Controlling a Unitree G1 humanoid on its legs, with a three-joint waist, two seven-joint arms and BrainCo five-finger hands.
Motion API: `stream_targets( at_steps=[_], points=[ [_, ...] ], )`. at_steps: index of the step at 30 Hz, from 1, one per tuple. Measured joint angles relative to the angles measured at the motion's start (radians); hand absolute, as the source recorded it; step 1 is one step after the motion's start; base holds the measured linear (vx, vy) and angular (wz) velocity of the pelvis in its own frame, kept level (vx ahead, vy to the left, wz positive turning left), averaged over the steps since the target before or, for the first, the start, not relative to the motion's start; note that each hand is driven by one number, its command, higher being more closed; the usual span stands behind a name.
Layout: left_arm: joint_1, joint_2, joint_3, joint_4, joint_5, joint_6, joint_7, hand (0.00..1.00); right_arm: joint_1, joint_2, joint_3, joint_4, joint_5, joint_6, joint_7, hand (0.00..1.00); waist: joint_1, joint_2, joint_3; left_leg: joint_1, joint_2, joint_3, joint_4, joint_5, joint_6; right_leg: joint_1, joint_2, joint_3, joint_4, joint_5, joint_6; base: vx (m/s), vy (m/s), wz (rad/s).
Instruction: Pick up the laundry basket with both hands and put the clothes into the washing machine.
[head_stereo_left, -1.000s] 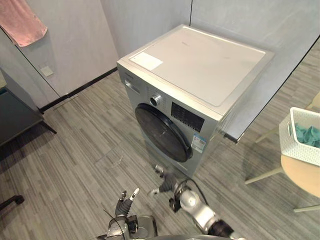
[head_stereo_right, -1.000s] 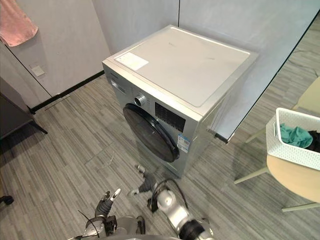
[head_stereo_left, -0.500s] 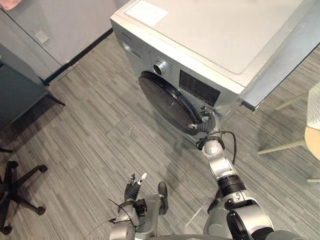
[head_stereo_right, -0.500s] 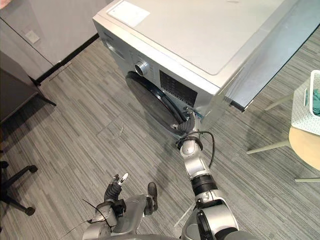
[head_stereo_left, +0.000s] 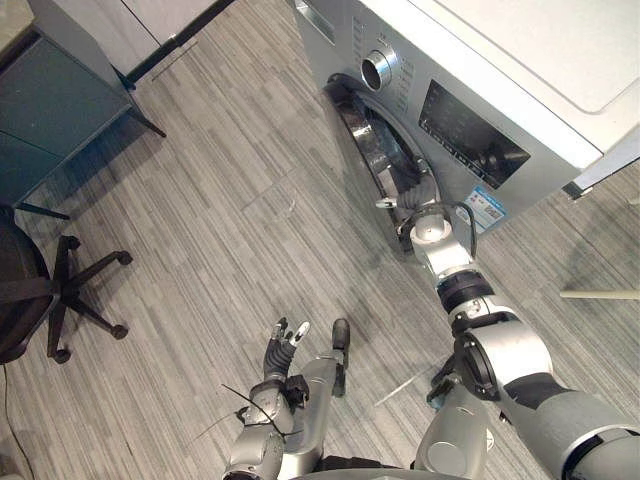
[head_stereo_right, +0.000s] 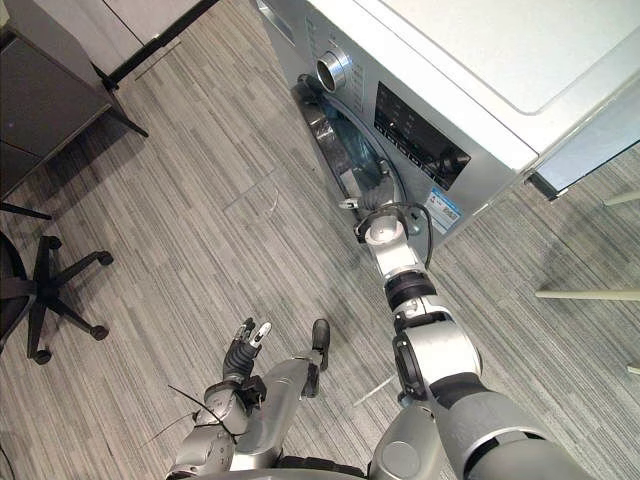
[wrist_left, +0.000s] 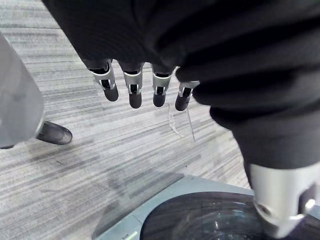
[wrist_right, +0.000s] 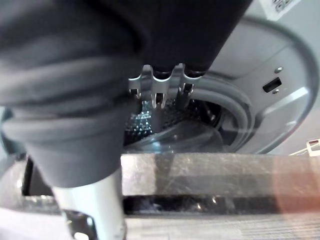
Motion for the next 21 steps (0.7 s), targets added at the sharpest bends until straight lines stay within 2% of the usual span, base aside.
stream_targets(
  at_steps=[2, 4, 8, 9, 10, 12, 13, 14, 15, 16, 18, 19, 21],
  points=[
    [-0.002, 0.000, -0.027, -0.037, -0.004, -0.002, -0.022, 0.00, -0.027, -0.045, 0.010, 0.005, 0.053, -0.005, 0.057, 0.00, 0.007, 0.020, 0.008, -0.007, -0.003, -0.013, -0.025, 0.020, 0.003, -0.002, -0.003, -0.021, -0.001, -0.002, -0.005, -0.05, -0.028, 0.34],
    [0.001, 0.004, -0.046, -0.075, -0.060, 0.001, -0.061, 0.00, -0.034, -0.104, 0.068, 0.001, 0.217, -0.012, 0.180, 0.00, 0.004, 0.029, 0.007, -0.006, 0.000, -0.011, -0.070, 0.048, 0.001, -0.006, -0.006, -0.045, -0.005, -0.001, -0.006, -0.05, -0.045, 0.31],
    [0.028, 0.035, -0.134, -0.183, -0.089, 0.008, -0.154, 0.00, 0.004, -0.201, 0.108, -0.050, 0.459, -0.036, 0.293, 0.00, 0.004, 0.039, 0.005, -0.006, 0.009, -0.009, -0.120, 0.061, -0.010, -0.009, -0.006, -0.080, -0.010, -0.001, -0.006, 0.00, -0.054, 0.15],
    [0.036, 0.033, -0.155, -0.203, -0.088, 0.008, -0.178, 0.00, 0.048, -0.207, 0.113, -0.088, 0.514, -0.057, 0.310, 0.00, 0.004, 0.043, 0.001, -0.005, 0.012, -0.008, -0.123, 0.063, -0.013, -0.009, -0.004, -0.083, -0.008, -0.003, -0.009, 0.07, -0.075, 0.06],
    [0.039, 0.031, -0.175, -0.211, -0.086, 0.011, -0.197, 0.00, 0.109, -0.201, 0.126, -0.126, 0.553, -0.090, 0.310, 0.00, 0.004, 0.048, -0.004, -0.001, 0.020, 0.006, -0.123, 0.075, -0.016, -0.007, -0.003, -0.083, -0.002, -0.006, -0.011, 0.08, -0.069, -0.03],
    [0.038, 0.031, -0.196, -0.214, -0.076, 0.012, -0.215, 0.00, 0.189, -0.168, 0.149, -0.157, 0.570, -0.113, 0.312, 0.00, -0.007, 0.049, -0.012, 0.005, 0.032, 0.029, -0.118, 0.092, -0.014, -0.002, 0.001, -0.080, 0.009, -0.014, -0.011, 0.13, -0.093, -0.09],
    [0.019, 0.032, -0.205, -0.212, -0.032, 0.014, -0.216, 0.00, 0.287, -0.116, 0.166, -0.153, 0.572, -0.112, 0.311, 0.00, -0.011, 0.044, -0.032, 0.009, 0.040, 0.045, -0.111, 0.099, -0.006, -0.003, 0.005, -0.070, 0.016, -0.017, -0.009, 0.14, -0.092, -0.09],
    [0.015, 0.032, -0.205, -0.212, -0.026, 0.014, -0.217, 0.00, 0.308, -0.104, 0.167, -0.153, 0.572, -0.111, 0.311, 0.00, -0.010, 0.043, -0.035, 0.011, 0.042, 0.049, -0.110, 0.099, -0.006, -0.003, 0.006, -0.067, 0.017, -0.018, -0.009, 0.16, -0.103, -0.17],
    [-0.028, 0.036, -0.204, -0.208, 0.034, 0.014, -0.217, 0.00, 0.422, -0.047, 0.167, -0.150, 0.578, -0.110, 0.306, 0.00, -0.014, 0.037, -0.045, 0.019, 0.050, 0.064, -0.100, 0.099, -0.006, -0.002, 0.011, -0.055, 0.022, -0.022, -0.016, 0.11, -0.089, -0.21],
    [-0.051, 0.041, -0.204, -0.204, 0.063, 0.013, -0.217, 0.00, 0.464, -0.029, 0.165, -0.147, 0.586, -0.110, 0.305, 0.00, -0.017, 0.033, -0.046, 0.022, 0.053, 0.072, -0.094, 0.099, -0.006, -0.002, 0.013, -0.050, 0.024, -0.024, -0.018, 0.15, -0.135, -0.32],
    [-0.151, 0.067, -0.196, -0.164, 0.155, 0.011, -0.223, 0.00, 0.574, 0.028, 0.140, -0.133, 0.600, -0.110, 0.298, 0.00, -0.039, 0.025, -0.050, 0.041, 0.063, 0.096, -0.091, 0.099, -0.006, -0.003, 0.019, -0.025, 0.032, -0.025, -0.020, 0.08, -0.103, -0.29],
    [-0.175, 0.075, -0.194, -0.154, 0.177, 0.010, -0.229, 0.00, 0.597, 0.038, 0.127, -0.133, 0.600, -0.111, 0.296, 0.00, -0.045, 0.019, -0.050, 0.047, 0.064, 0.101, -0.091, 0.099, -0.007, -0.005, 0.021, -0.018, 0.034, -0.026, -0.021, 0.02, -0.071, -0.33],
    [-0.247, 0.113, -0.161, -0.136, 0.205, 0.010, -0.236, 0.00, 0.661, 0.069, 0.074, -0.128, 0.607, -0.113, 0.285, 0.00, -0.078, -0.015, -0.049, 0.056, 0.080, 0.125, -0.076, 0.079, -0.022, -0.021, 0.036, 0.022, 0.037, -0.035, -0.035, -0.02, -0.078, -0.45]
  ],
)
